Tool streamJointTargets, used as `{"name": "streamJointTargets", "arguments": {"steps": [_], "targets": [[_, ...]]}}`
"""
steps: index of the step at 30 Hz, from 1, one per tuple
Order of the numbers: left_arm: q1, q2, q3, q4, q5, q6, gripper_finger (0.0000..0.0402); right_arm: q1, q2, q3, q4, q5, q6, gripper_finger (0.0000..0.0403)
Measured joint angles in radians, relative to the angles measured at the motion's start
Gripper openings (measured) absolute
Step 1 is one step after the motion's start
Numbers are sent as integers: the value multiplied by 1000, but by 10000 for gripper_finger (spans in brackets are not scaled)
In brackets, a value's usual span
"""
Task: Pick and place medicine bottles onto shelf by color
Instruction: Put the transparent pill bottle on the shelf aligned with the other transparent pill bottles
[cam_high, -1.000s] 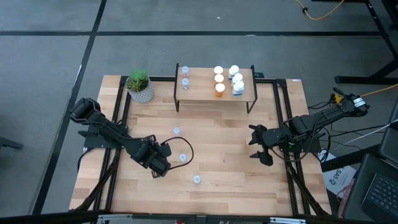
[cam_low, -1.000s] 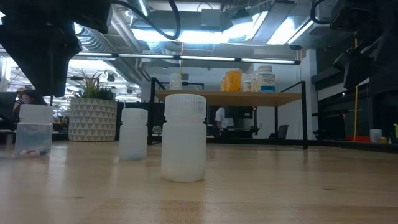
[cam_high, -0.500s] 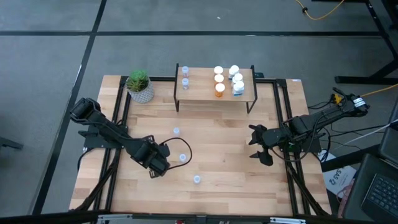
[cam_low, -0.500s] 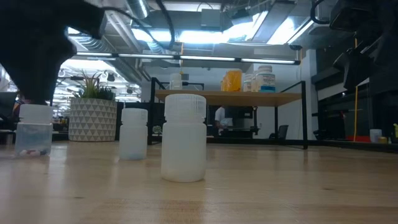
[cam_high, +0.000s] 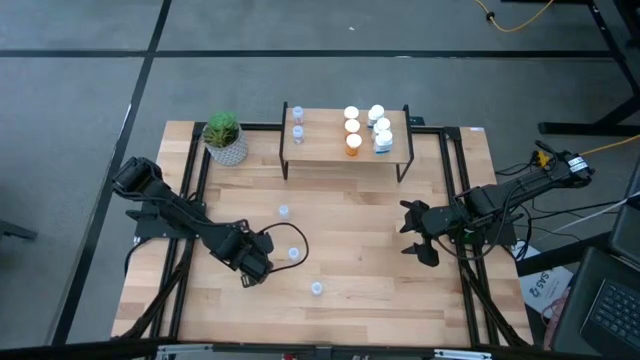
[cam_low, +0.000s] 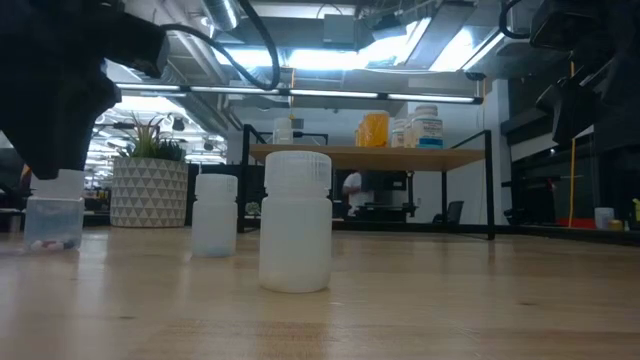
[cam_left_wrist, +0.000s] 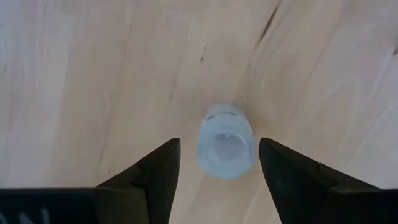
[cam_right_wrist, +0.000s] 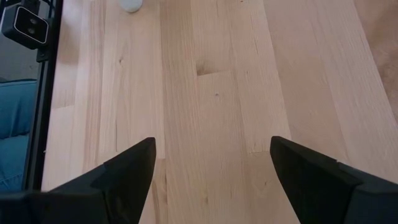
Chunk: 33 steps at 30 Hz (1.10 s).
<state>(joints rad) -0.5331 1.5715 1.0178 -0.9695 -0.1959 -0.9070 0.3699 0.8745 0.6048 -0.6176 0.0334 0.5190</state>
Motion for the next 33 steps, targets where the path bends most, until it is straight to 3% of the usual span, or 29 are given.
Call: {"name": "streamJointTargets", "arguments": {"steps": [33], "targets": [[0, 0, -2, 32, -7, -1, 212, 0, 0, 0, 0, 0, 0, 317]]}}
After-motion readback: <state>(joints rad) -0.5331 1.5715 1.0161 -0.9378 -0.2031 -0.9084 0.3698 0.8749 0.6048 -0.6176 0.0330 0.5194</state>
